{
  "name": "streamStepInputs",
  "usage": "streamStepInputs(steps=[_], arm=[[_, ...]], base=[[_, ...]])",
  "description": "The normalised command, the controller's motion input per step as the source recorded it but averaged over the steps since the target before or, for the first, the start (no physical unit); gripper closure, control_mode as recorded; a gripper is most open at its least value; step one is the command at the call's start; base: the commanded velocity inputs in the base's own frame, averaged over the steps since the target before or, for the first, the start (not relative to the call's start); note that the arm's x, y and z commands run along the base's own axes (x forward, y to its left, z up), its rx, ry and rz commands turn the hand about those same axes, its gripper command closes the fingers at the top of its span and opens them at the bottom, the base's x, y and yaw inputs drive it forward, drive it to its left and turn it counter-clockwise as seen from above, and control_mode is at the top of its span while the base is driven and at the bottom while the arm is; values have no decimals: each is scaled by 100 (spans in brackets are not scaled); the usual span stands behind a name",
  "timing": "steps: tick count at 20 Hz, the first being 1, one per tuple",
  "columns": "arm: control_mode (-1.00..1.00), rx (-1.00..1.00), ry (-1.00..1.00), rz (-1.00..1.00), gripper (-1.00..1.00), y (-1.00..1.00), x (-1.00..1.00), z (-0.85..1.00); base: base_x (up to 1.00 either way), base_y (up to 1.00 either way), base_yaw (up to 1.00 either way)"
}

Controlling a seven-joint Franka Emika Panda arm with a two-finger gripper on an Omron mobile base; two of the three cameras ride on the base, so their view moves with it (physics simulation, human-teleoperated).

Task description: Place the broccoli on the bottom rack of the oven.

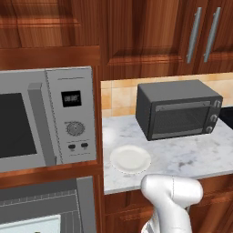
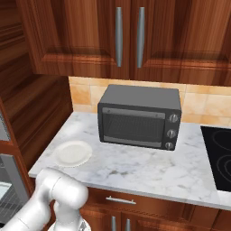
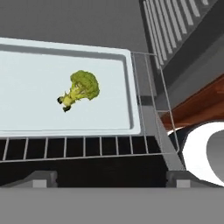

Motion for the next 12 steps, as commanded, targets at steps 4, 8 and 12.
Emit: streamStepInputs(steps=[4,8,12], arm=[[-100,23,-8,0,-100,-100,-35,31],[-100,23,-4,0,-100,-100,-18,30],[-100,17,-3,0,-100,-100,-10,47]], base=[[0,0,0],[0,0,0],[0,0,0]])
